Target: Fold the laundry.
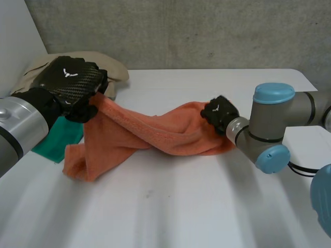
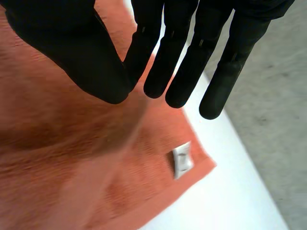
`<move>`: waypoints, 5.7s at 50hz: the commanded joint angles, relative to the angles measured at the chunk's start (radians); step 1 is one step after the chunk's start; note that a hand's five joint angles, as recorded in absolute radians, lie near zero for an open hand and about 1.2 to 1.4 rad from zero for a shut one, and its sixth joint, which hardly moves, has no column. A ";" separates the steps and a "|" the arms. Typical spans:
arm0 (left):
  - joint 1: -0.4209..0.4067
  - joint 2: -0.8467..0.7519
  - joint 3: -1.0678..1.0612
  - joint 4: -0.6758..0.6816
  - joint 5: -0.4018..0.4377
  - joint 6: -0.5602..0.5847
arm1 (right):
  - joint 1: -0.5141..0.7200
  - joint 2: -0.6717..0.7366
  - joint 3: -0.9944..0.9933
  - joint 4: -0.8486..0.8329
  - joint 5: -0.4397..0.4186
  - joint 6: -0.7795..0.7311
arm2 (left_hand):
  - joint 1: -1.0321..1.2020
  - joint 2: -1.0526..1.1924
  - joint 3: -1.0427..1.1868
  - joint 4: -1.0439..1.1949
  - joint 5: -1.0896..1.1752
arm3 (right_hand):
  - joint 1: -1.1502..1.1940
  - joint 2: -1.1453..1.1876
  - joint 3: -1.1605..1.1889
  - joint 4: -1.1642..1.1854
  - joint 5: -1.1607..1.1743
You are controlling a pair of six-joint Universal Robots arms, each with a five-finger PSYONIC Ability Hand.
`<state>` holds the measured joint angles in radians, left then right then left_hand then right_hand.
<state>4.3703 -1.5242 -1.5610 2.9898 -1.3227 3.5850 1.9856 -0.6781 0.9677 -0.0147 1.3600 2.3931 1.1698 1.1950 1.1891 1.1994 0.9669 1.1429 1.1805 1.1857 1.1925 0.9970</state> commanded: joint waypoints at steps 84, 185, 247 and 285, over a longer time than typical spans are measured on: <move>-0.176 -0.359 -0.229 0.555 -0.116 -0.085 | -0.200 -0.394 0.583 -0.314 -0.156 0.229 | 0.226 0.201 0.207 0.197 0.255 | 0.253 0.216 0.211 0.204 0.225; 0.176 -0.033 -0.014 0.089 0.091 -0.109 | -0.384 -0.709 0.399 0.457 -0.125 -0.053 | 0.226 0.201 0.207 0.197 0.255 | 0.253 0.216 0.211 0.204 0.225; -0.018 -0.539 0.196 0.465 -0.024 -0.244 | -0.257 -0.776 0.569 -0.490 -0.343 0.515 | -0.965 -0.990 -0.984 -0.995 -0.937 | 0.253 0.216 0.211 0.204 0.225; -0.006 -0.499 0.253 0.413 0.003 -0.100 | -0.398 -0.803 0.540 -0.291 -0.420 0.652 | 0.226 0.201 0.207 0.197 0.255 | 0.253 0.216 0.211 0.204 0.225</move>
<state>4.2892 -2.1645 -1.2422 3.3867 -1.3762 3.4268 1.5805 -1.6458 1.5962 -0.4894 0.8512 3.2343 1.1774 1.1951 1.1894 1.1989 0.9709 1.1043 1.1830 1.1949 1.2018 1.0165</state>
